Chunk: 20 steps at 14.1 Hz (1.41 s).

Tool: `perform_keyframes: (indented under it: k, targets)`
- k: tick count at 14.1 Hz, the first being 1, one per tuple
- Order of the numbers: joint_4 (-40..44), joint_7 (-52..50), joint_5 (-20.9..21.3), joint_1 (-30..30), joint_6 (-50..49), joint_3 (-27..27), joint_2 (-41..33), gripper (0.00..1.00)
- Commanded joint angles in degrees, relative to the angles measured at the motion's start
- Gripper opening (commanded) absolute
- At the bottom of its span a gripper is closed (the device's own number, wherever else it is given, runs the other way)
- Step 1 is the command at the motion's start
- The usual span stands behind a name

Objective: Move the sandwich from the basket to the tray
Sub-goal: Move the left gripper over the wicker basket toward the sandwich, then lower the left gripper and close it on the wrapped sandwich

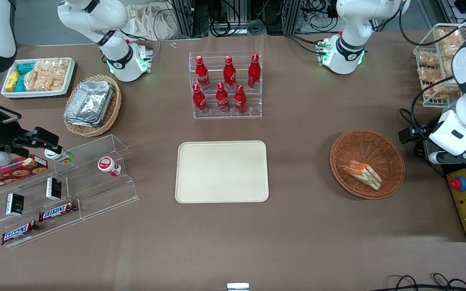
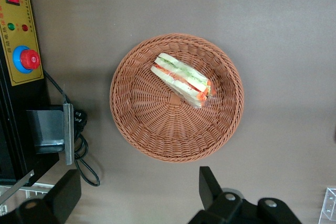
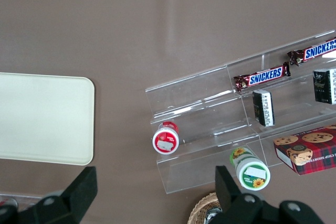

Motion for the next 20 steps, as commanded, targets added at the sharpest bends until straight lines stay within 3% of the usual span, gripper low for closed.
perform_keyframes:
  k: [1, 6, 10, 13, 20]
  targets:
    - [1.4, 0.7, -1.0, 0.6, -0.3, -0.1, 0.3, 1.0]
    - [-2.0, -0.1, -1.0, 0.6, 0.9, -0.1, 0.5, 1.0]
    - [-12.6, -7.9, -0.9, 0.4, 13.5, -0.2, 0.4, 1.0]
    - [-17.9, -19.9, -1.1, 0.2, 20.7, -0.3, 1.3, 1.0]
    - [-18.9, -48.0, -3.6, -0.2, 32.3, -2.0, 8.3, 1.0]
